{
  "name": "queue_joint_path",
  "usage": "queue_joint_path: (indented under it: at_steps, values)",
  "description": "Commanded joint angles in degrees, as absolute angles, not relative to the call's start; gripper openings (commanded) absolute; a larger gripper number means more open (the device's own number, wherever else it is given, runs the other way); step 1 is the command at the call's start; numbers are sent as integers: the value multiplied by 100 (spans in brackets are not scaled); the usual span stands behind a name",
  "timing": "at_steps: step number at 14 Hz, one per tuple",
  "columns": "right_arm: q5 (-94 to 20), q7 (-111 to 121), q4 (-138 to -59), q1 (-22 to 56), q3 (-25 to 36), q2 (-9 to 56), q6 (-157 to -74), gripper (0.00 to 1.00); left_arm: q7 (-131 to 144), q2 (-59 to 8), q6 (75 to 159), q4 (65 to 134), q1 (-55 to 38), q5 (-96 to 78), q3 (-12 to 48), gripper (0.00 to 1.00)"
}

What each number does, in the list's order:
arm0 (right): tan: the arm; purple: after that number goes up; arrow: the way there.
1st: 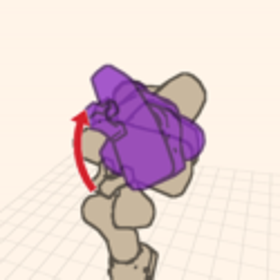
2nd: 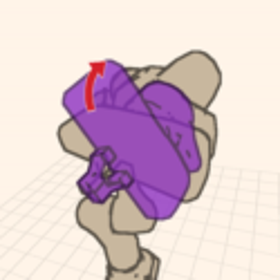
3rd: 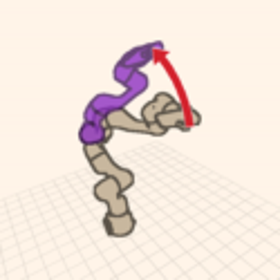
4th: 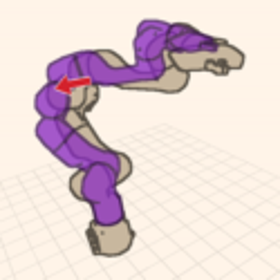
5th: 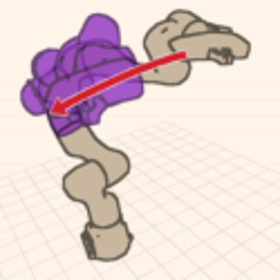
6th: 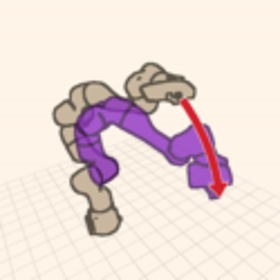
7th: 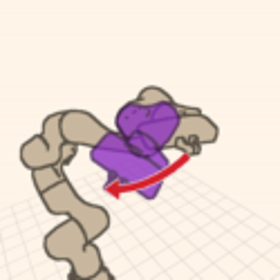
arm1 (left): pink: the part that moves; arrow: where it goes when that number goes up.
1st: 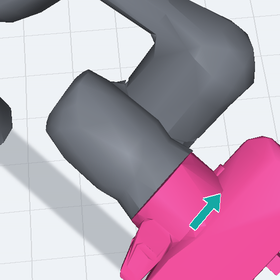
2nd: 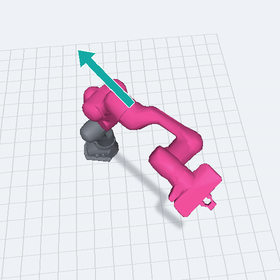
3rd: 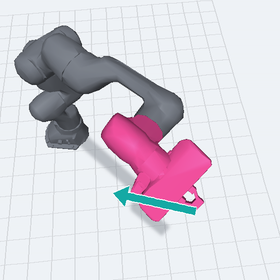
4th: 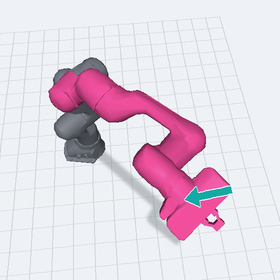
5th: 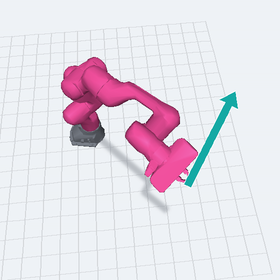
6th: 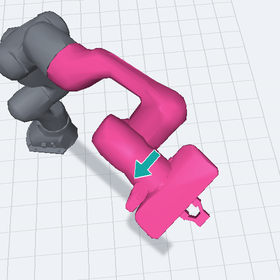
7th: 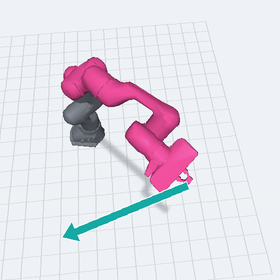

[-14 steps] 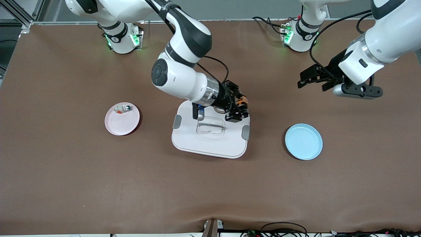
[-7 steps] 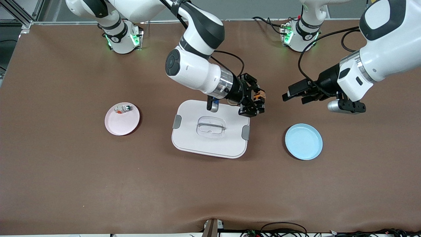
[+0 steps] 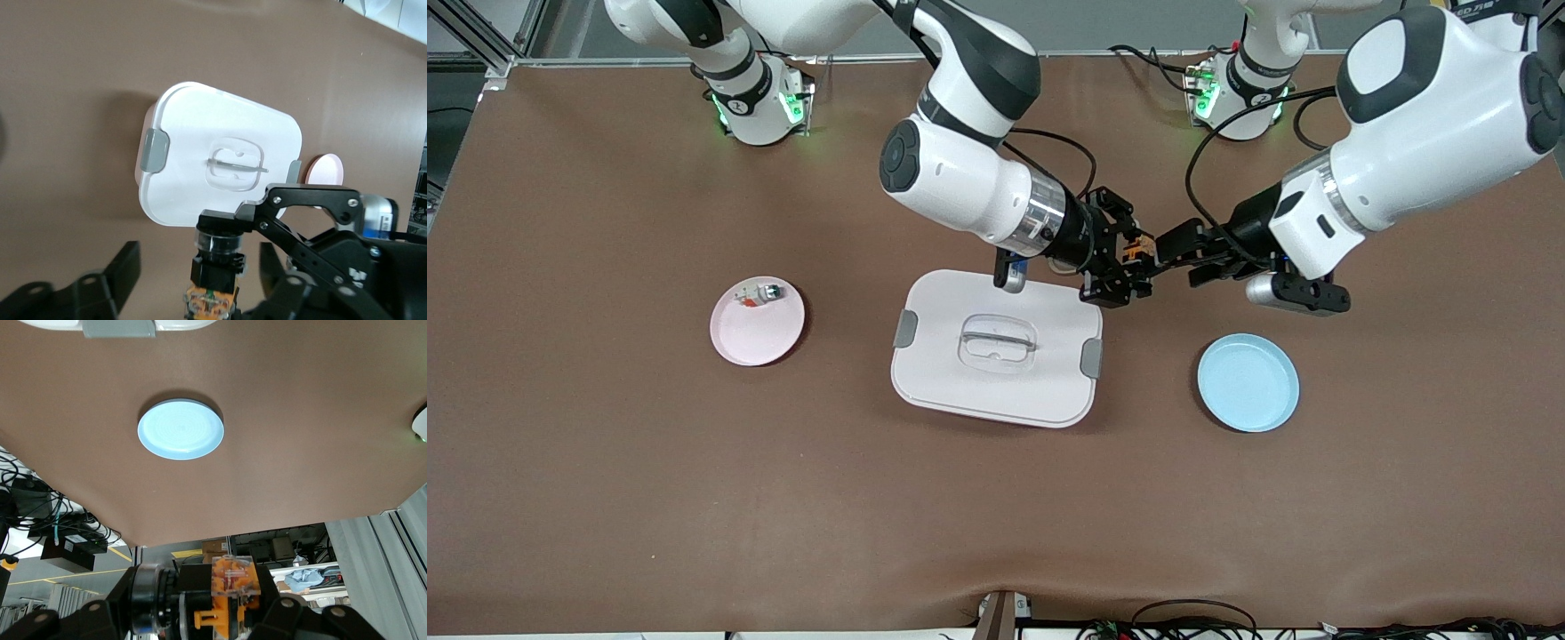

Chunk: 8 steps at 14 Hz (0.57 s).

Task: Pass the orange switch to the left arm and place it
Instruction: 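Carry the switch over the white box toward the left gripper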

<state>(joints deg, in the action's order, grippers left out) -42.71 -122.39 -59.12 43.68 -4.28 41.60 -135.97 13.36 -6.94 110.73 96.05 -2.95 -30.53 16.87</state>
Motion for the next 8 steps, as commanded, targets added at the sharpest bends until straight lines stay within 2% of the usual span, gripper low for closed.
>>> queue_joint_path:
  at_steps: [1,6,8]
  values:
    - [-4377,-12366,-5634,4438,-422,4307,-13755,0,1283,-694,11110,9650,-351,-3059,1696,76]
    - [-4368,-12357,-5634,4465,-413,4307,-13799,0,1354,-668,10864,9659,-475,-3050,1696,73]
    - [-4368,-12340,-5634,4465,-413,4307,-13808,0,1354,-659,10732,9650,-466,-3050,1696,68]
